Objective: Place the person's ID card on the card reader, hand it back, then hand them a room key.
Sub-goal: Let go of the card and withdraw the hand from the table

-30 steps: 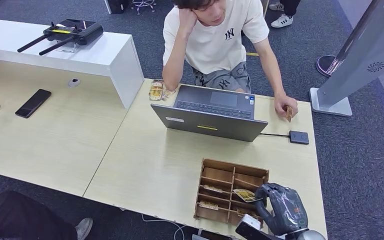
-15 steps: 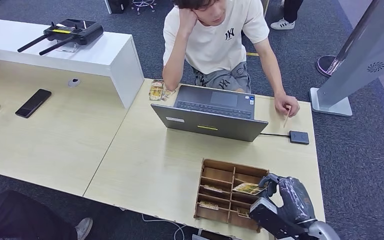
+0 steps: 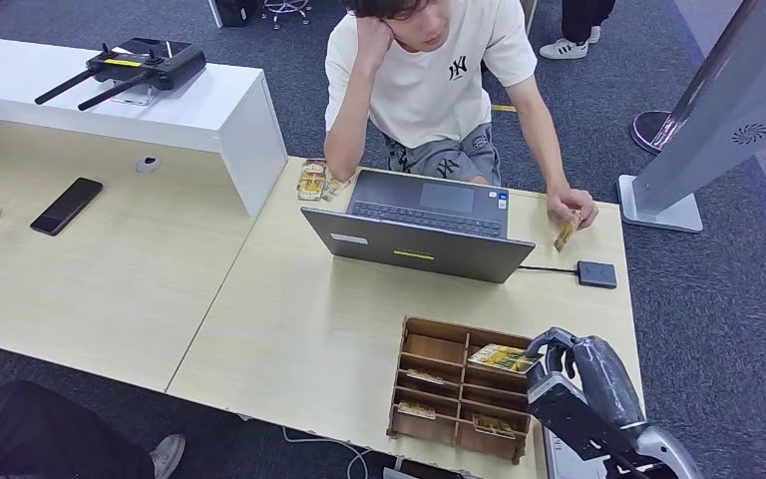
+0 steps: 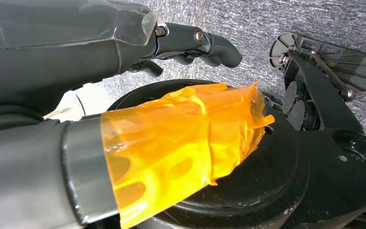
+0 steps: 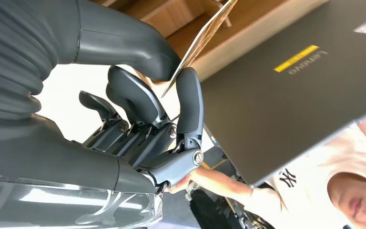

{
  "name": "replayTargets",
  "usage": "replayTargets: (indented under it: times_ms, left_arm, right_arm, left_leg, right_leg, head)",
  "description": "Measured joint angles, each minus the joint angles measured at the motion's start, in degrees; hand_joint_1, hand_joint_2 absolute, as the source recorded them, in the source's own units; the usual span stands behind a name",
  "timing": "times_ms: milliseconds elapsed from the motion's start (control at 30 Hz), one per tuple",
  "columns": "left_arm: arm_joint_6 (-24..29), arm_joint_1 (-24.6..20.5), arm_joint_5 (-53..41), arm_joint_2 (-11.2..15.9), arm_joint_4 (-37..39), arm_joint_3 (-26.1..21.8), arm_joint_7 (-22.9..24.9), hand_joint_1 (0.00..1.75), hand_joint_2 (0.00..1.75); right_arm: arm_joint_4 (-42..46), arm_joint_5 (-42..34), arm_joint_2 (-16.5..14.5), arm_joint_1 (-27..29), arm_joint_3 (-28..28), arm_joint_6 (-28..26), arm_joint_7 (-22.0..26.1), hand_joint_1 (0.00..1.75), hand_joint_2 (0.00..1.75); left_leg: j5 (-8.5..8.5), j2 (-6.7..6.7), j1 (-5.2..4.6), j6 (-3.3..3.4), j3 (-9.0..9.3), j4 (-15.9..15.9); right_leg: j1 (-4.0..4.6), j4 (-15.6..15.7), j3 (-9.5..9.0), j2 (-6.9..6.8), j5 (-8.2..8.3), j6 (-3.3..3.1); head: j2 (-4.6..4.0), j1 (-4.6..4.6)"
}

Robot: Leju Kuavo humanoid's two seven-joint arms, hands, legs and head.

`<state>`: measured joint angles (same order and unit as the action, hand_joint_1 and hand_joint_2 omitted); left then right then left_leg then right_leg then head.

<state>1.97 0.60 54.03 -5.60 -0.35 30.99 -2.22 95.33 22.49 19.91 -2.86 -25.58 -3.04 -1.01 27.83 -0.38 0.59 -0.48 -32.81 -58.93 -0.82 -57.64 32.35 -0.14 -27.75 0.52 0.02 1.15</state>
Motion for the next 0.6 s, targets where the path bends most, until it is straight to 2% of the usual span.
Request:
replayTargets:
  times_ms: [400, 600]
  left_arm:
    - [0.02, -0.02, 0.79, -0.02, 0.0, 0.0, -0.37, 0.0, 0.0]
    - [0.02, -0.04, 0.9, -0.02, 0.0, 0.0, -0.74, 0.0, 0.0]
  right_arm:
    - [1.01, -6.12, -1.18, -1.26, 1.47, 0.73, 2.02, 1.75, 1.75]
    - [1.16, -9.21, -2.71, -2.15, 1.65, 0.69, 3.56, 1.75, 1.75]
  left_leg:
    - [0.0, 0.0, 0.0, 0.0, 0.01, 0.0]
    - [0.0, 0.0, 0.0, 0.0, 0.0, 0.0]
  right_leg:
    - [0.0, 0.0, 0.0, 0.0, 0.0, 0.0]
    - [0.0, 0.0, 0.0, 0.01, 0.0, 0.0]
  head:
    - [0.0, 0.01]
    - [0.0, 0.0]
